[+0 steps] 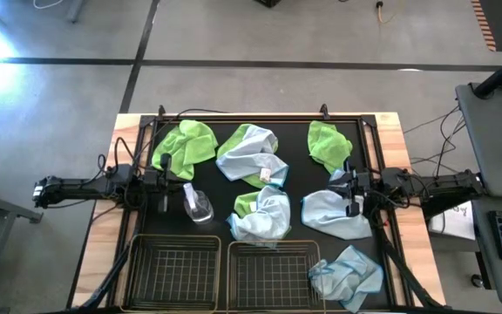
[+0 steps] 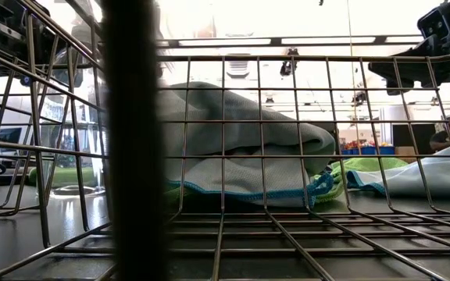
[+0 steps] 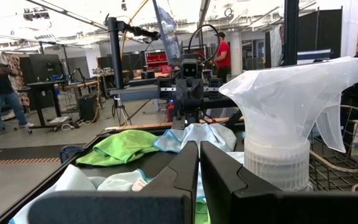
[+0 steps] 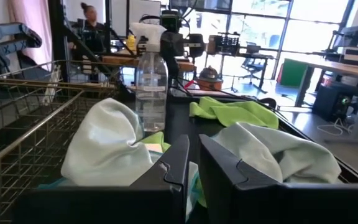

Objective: Sort microfiber towel by color & place in baskets
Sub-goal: Put the green microfiber cloth into the right wire basket

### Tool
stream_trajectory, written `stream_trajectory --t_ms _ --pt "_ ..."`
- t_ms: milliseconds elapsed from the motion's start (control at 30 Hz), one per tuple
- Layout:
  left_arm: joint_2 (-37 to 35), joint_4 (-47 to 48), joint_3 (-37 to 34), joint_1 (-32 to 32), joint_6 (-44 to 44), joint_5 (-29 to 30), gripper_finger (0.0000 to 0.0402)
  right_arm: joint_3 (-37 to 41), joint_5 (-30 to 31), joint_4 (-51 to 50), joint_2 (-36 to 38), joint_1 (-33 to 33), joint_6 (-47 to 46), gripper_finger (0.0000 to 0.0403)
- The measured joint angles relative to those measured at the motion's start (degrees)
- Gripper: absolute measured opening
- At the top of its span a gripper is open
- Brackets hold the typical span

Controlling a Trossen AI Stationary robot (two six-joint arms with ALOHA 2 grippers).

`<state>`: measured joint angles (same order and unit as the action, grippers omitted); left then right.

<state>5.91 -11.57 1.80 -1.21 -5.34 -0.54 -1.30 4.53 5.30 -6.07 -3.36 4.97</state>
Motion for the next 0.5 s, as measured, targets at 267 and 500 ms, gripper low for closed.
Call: stream_trajectory --t_ms 267,500 --pt "0.01 -0.73 0.00 -0.02 0.00 0.04 0.0002 0.00 0.14 -0.02 0.00 0.00 -3.81 0.0028" --pt "0.02 -5.21 0.00 -0.02 -2.57 0.91 0.0002 0.00 0.15 0.00 0.00 0.00 -5.01 0.0028"
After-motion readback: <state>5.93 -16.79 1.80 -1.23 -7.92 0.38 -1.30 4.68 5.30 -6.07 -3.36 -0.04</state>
